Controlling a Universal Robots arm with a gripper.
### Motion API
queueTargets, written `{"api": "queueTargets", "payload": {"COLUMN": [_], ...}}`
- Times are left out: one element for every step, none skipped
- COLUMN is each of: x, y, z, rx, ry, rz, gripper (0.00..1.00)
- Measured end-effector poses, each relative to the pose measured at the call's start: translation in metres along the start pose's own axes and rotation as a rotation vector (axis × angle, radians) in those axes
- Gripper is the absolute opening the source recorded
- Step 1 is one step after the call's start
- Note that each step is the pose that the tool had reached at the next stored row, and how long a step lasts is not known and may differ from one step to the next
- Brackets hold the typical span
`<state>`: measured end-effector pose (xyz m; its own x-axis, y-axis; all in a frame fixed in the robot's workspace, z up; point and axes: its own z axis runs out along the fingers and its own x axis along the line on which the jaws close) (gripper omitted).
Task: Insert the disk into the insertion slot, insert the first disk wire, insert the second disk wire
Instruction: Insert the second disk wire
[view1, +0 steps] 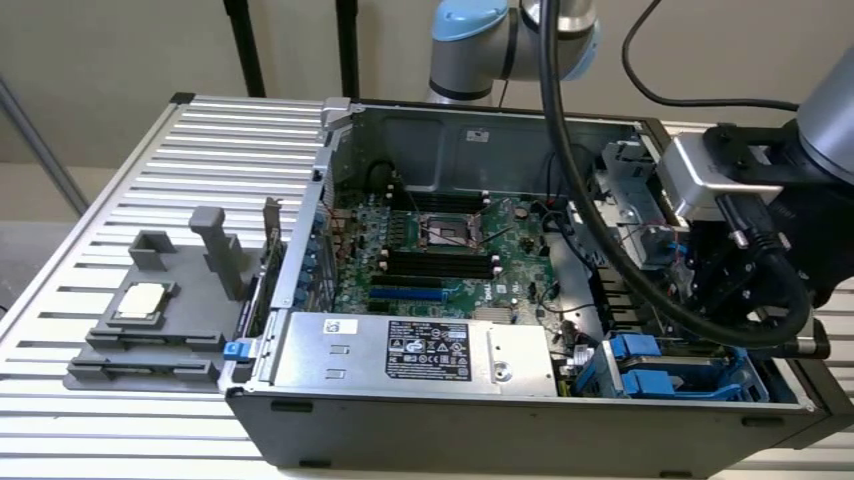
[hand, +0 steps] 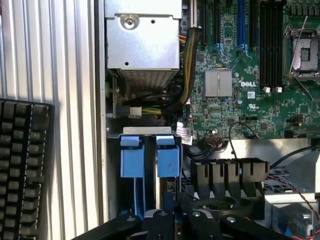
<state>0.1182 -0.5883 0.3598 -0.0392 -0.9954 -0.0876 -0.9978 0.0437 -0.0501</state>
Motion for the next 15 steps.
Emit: {"api": "queueTargets", "payload": {"x": [0.0005, 0.0011, 0.0016, 0.0019, 0.0022, 0.0025, 0.0028, 0.0031, 0.0033, 0.0035, 0.0037, 0.0039, 0.0040, 0.0040, 0.0041], "y": [0.0008, 0.0015, 0.0021, 0.0024, 0.0027, 0.0030, 0.0032, 0.0035, 0.0039, 0.0043, 0.0046, 0.0049, 0.0051, 0.0054, 0.0057], "z": [0.0007, 0.0013, 0.0023, 0.0033, 0.0042, 0.0053, 0.0065, 0.0074, 0.0083, 0.0089, 0.0092, 0.0094, 0.0094, 0.0096, 0.0097], "rx": [0.0051, 0.0096, 0.0137, 0.0178, 0.0216, 0.0249, 0.0283, 0.0312, 0.0339, 0.0359, 0.0372, 0.0376, 0.0380, 0.0384, 0.0388], "ry": [-0.0035, -0.0064, -0.0091, -0.0111, -0.0127, -0.0144, -0.0167, -0.0181, -0.0195, -0.0200, -0.0203, -0.0203, -0.0202, -0.0204, -0.0205], "rz": [0.000, 0.000, -0.001, -0.001, -0.001, -0.001, -0.002, -0.002, -0.002, -0.002, -0.002, -0.002, -0.002, -0.002, -0.002], "gripper": [0.16, 0.16, 0.16, 0.16, 0.16, 0.16, 0.16, 0.16, 0.16, 0.16, 0.16, 0.16, 0.16, 0.16, 0.16]}}
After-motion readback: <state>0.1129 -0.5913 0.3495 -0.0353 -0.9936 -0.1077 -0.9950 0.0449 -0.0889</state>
